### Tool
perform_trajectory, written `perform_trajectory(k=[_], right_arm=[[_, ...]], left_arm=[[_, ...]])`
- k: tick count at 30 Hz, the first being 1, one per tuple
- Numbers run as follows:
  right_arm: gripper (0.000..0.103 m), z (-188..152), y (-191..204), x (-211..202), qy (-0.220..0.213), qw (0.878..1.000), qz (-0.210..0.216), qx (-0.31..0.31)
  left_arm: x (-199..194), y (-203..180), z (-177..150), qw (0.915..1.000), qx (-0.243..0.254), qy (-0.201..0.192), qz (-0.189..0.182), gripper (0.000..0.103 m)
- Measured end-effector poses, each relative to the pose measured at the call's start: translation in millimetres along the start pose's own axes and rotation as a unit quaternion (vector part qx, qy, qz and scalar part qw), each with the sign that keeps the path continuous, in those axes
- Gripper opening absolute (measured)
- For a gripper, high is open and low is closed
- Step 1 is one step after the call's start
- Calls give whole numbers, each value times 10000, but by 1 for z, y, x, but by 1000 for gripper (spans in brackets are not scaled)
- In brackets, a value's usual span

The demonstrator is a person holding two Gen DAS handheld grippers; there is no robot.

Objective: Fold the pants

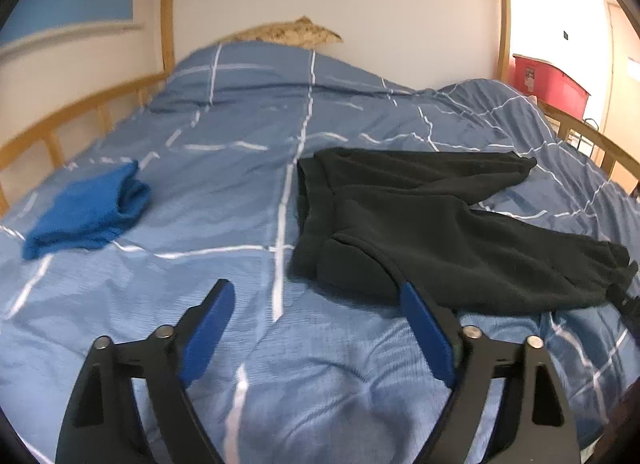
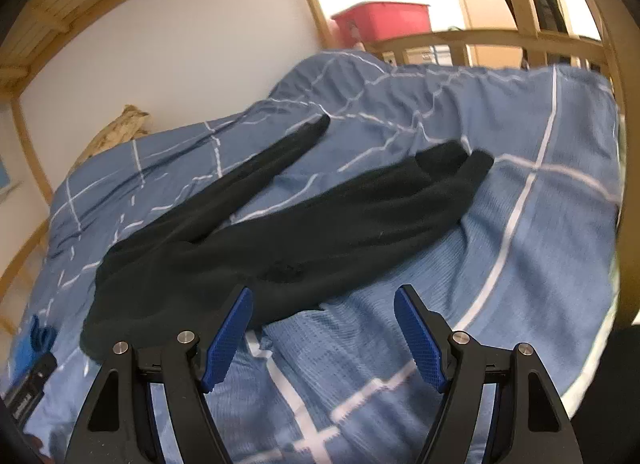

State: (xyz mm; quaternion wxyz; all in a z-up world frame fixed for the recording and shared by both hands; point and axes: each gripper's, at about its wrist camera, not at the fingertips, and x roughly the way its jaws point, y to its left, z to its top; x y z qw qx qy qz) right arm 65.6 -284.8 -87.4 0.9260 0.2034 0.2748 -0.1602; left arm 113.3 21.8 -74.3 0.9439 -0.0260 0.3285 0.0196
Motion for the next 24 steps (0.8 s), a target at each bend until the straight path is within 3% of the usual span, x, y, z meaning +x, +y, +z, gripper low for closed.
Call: perform_trajectory(k=[9, 17, 21, 23, 24], right_arm=[[74, -2, -2, 36, 251, 9981, -6, 554], [73, 5, -12, 53, 299, 9959, -335, 785], [71, 12, -17, 60, 323, 9940, -514, 911], [65, 15, -19, 63, 265, 9940, -605, 871], [56, 17, -21, 65, 288, 9933, -670, 898]], left_arm=[[45, -3, 0, 9975, -350, 570, -239, 79], [70, -18, 11, 9969, -343, 645, -296, 79], [90, -22, 8, 9928, -427, 1030, -444, 59], [90, -25, 7, 9931, -371, 1029, -429, 49], [88, -27, 8, 9936, -299, 1003, -433, 39]])
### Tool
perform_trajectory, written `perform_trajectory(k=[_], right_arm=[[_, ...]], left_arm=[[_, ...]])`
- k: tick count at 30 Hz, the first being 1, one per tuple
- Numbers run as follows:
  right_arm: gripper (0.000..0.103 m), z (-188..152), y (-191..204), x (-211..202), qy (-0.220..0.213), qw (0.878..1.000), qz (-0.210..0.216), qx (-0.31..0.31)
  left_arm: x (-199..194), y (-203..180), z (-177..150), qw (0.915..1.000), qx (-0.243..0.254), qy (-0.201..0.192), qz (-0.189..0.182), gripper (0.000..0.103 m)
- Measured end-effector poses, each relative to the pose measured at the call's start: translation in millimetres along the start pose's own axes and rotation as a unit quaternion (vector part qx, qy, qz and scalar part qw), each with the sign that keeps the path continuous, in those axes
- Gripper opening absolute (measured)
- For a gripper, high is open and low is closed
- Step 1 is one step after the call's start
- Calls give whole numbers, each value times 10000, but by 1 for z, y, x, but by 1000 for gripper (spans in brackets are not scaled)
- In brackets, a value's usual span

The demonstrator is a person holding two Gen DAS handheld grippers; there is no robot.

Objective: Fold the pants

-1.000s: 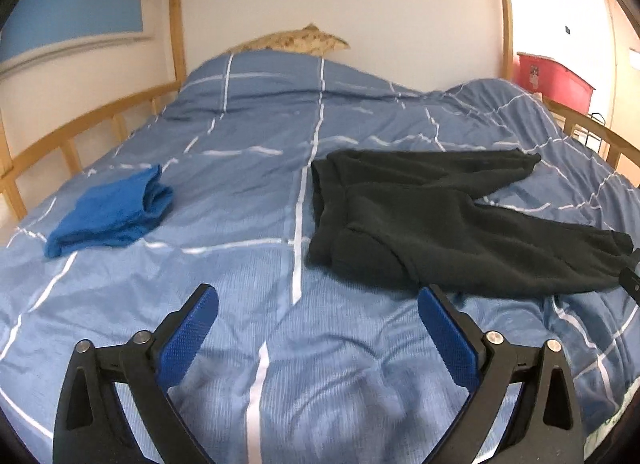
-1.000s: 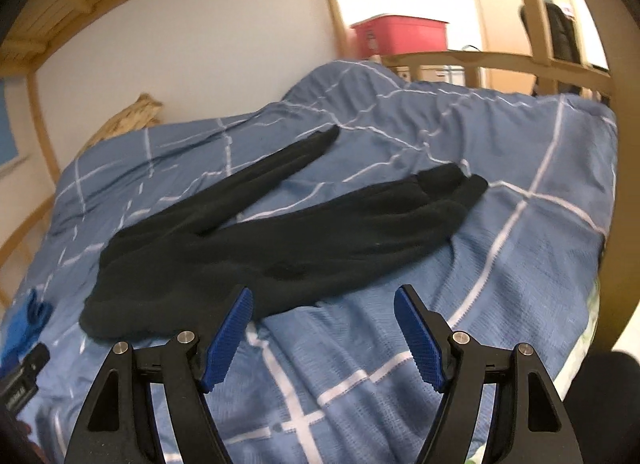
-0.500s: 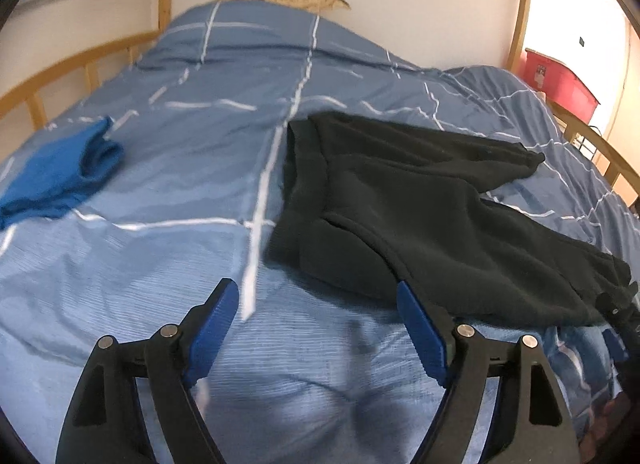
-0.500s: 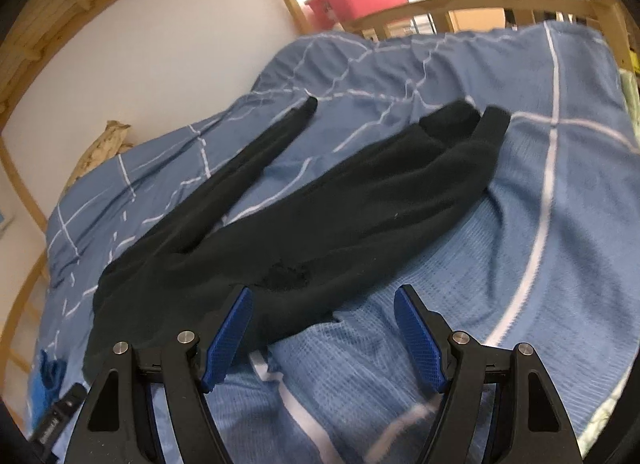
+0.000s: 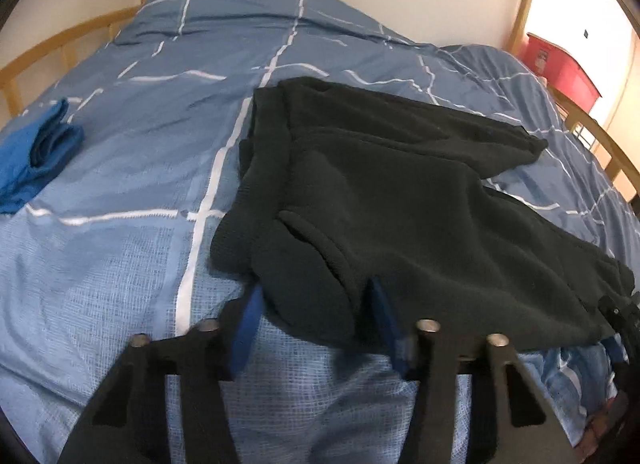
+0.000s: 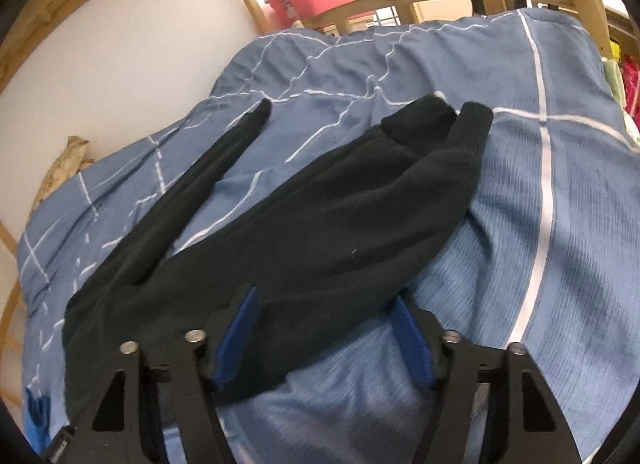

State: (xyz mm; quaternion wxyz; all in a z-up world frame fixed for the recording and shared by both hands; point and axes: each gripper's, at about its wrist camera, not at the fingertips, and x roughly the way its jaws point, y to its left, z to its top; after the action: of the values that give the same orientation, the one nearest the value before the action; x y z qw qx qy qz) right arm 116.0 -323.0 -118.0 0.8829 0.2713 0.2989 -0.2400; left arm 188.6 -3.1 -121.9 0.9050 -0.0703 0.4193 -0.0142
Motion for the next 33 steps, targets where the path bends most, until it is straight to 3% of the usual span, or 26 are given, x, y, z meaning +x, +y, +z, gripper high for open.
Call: perform_trajectory(k=[1, 2, 3, 7, 15, 20, 27, 33], right_arm=[[46, 2, -3, 3, 41, 10000, -37, 57], [40, 3, -7, 5, 72, 9999, -27, 116], [26, 5, -12, 7, 97, 9998, -15, 180], [10, 9, -16, 4, 185, 9997, 175, 68], [8, 8, -14, -43, -86, 9986, 285, -431], [8, 9, -17, -39, 33, 9986, 223, -480], [8, 56, 17, -58, -584, 9953, 595, -500], [8, 120, 72, -33, -645, 9900, 949, -823]], left_arm=[[-3, -4, 0, 9999, 115, -41, 27, 28], [-5, -7, -1, 9998, 193, -69, 57, 23], [-8, -11, -1, 9994, 293, -124, 121, 20], [-16, -14, -4, 9985, 409, -269, 253, 16], [-45, -9, -16, 9984, 369, -342, 243, 15], [-41, -13, -18, 9985, 377, -200, 353, 15], [-61, -20, 31, 9989, 270, -289, 269, 14], [-64, -32, 91, 9974, 463, -444, 335, 11]])
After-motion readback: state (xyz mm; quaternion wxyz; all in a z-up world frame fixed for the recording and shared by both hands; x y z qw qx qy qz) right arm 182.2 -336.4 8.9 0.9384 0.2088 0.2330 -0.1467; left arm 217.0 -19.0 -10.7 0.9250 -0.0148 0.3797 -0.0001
